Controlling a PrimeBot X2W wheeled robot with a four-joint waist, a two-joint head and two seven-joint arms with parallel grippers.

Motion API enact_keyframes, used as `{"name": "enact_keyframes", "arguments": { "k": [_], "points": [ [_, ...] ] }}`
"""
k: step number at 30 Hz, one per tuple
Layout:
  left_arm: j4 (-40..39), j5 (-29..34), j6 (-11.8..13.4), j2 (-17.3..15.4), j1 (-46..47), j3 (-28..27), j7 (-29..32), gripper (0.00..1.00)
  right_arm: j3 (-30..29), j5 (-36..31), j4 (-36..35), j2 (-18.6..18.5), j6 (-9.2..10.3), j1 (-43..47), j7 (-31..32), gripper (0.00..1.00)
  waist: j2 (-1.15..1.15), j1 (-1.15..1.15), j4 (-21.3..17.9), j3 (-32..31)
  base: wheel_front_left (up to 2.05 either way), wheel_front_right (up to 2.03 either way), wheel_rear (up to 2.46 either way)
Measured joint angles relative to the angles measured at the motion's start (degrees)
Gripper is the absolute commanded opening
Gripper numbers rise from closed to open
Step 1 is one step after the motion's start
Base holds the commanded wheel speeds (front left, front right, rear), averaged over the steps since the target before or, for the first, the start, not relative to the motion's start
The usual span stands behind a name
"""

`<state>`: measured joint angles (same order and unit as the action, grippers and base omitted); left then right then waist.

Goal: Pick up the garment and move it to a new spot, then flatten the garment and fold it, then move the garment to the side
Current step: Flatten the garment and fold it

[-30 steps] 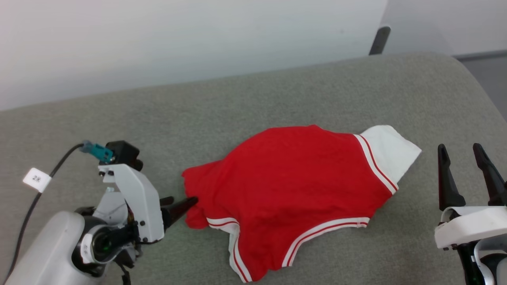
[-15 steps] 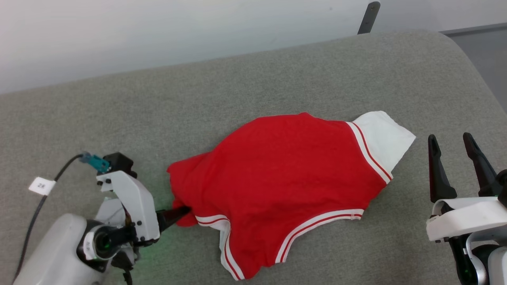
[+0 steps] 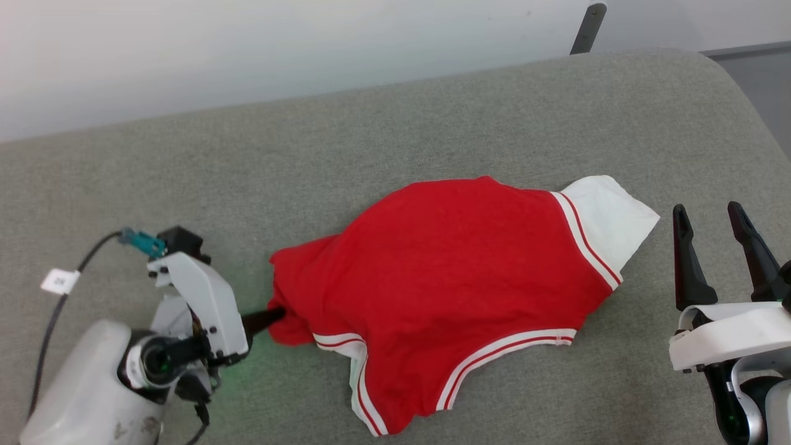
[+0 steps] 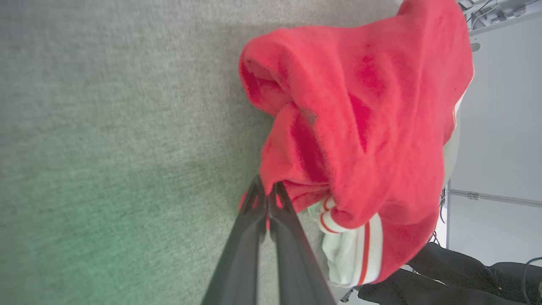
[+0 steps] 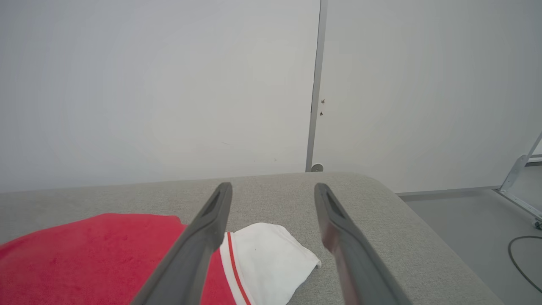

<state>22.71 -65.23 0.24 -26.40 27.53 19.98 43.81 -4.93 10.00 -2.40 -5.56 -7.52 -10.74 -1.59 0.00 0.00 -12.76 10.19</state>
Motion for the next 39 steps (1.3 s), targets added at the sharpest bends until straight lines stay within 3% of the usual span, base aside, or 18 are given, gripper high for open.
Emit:
{"name": "enact_keyframes", "arguments": {
  "k": [8,13,24,31,32,33,34,35,39],
  "points": [
    [-5.25,0.03,0.32,-0.60,4.21,-0.03,2.08,0.00,0.21,0.01,0.40,0.10,0.01,0.43,0.08,1.00,0.00,0.00,0.15,-1.39,0.00,0.00,0.00],
    [-10.48,-1.83,1.65,2.52,7.92,0.80,4.69,0.00,0.89,0.08,0.58,0.20,0.01,0.64,0.16,1.00,0.00,0.00,-0.47,-2.09,0.00,0.00,0.00],
    [-16.72,-5.36,1.87,11.52,11.12,6.52,9.22,0.00,1.29,0.42,1.05,0.70,0.01,0.62,-0.31,1.00,0.00,0.00,-3.98,-1.33,0.00,0.00,0.00],
    [-14.83,-2.92,1.20,12.63,8.90,10.96,9.45,0.00,1.36,0.68,1.98,1.33,0.00,0.57,-1.02,1.00,0.00,0.00,-5.46,0.47,0.00,0.00,0.00],
    [-14.39,-2.30,0.79,12.45,8.72,11.39,9.24,0.20,1.40,0.69,2.13,1.41,0.01,0.55,-1.20,1.00,0.00,0.00,-5.56,0.70,0.00,0.00,0.00],
    [-14.06,-1.86,0.48,12.34,8.65,11.66,9.03,0.79,1.44,0.75,2.27,1.47,0.01,0.49,-1.43,1.00,0.00,0.00,-5.66,0.92,0.00,0.00,0.00],
    [-13.82,-1.83,0.26,12.29,8.62,11.69,9.03,0.93,1.44,0.75,2.36,1.55,0.01,0.47,-1.47,1.00,0.00,0.00,-5.72,1.09,0.00,0.00,0.00],
    [-13.69,-1.83,0.19,12.28,8.61,11.70,9.02,1.00,1.41,0.75,2.54,1.62,0.00,0.47,-1.55,1.00,0.00,0.00,-5.70,1.22,0.00,0.00,0.00],
    [-14.50,-1.90,-0.25,11.82,8.91,11.18,8.87,1.00,1.01,0.55,2.86,1.74,0.01,0.41,-1.83,1.00,0.00,0.00,-5.04,1.22,0.00,0.00,0.00]
  ]
}}
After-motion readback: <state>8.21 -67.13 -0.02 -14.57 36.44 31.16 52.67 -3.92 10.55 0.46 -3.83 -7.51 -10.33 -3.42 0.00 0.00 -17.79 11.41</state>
